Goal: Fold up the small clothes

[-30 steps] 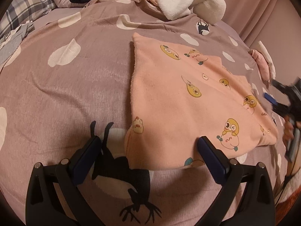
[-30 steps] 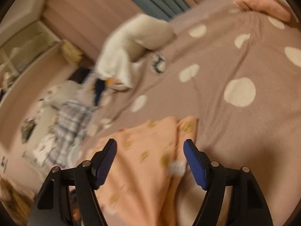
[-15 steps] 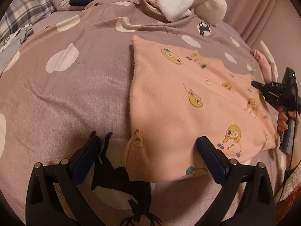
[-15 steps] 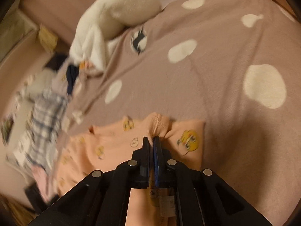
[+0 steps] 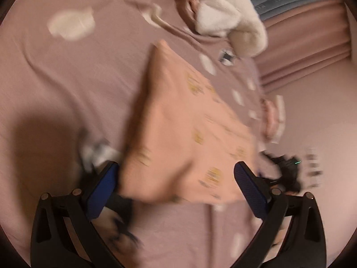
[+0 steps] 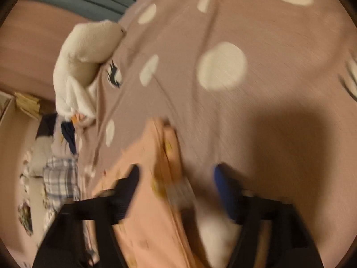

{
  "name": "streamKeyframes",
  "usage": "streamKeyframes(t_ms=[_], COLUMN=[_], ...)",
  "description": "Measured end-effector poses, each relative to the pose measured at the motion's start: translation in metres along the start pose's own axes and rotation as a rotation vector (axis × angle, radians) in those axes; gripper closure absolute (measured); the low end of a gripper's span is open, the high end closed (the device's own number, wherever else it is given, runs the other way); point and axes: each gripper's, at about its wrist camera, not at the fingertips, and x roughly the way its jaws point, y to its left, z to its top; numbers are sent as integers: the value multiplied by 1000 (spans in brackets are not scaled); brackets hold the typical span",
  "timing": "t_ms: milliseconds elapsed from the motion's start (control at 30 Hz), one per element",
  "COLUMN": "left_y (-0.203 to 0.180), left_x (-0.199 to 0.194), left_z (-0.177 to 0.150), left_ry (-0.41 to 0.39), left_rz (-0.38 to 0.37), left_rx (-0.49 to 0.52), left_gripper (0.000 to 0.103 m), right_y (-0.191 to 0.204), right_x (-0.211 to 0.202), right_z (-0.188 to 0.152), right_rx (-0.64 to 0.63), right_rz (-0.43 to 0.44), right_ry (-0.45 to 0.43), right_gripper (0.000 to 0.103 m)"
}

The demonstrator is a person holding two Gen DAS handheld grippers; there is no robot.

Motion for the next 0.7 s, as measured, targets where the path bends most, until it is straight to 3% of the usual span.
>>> streamKeyframes(t_ms=[67,133,233,333,400,533,633,700], left_y=[-5,-8,-8,-1,3,1,-1,1], left_x=[7,10,11,11,12,15,18,22], left_z=[-9,-13,-12,-5,-1,4,8,13], left_ry=[41,32,-4,-9,-22,-37,-48,-46], left_rz=[-42,-35,-62,-108,-121,-126,-142,-161], left_rx=[-4,3,-36,-112,-161,-162,-160,-170], left_gripper=[1,1,1,1,2,2,2,2], right_y=[2,4,3,9,11,2,-4,2], right_x=[-17,-32,-32,-26,-22,-17,-7,5], right_z=[-19,-45,-70,-94,-105,-97,-96,-97], right_rx=[-53,-96,-54,-69,-105,-18,57,93], right_rz=[-53,-114,-205,-140,-78,95,260,289], right_ry=[3,15,146,207,200,148,193,210], right_gripper=[30,29,29,29,27,26,26,26])
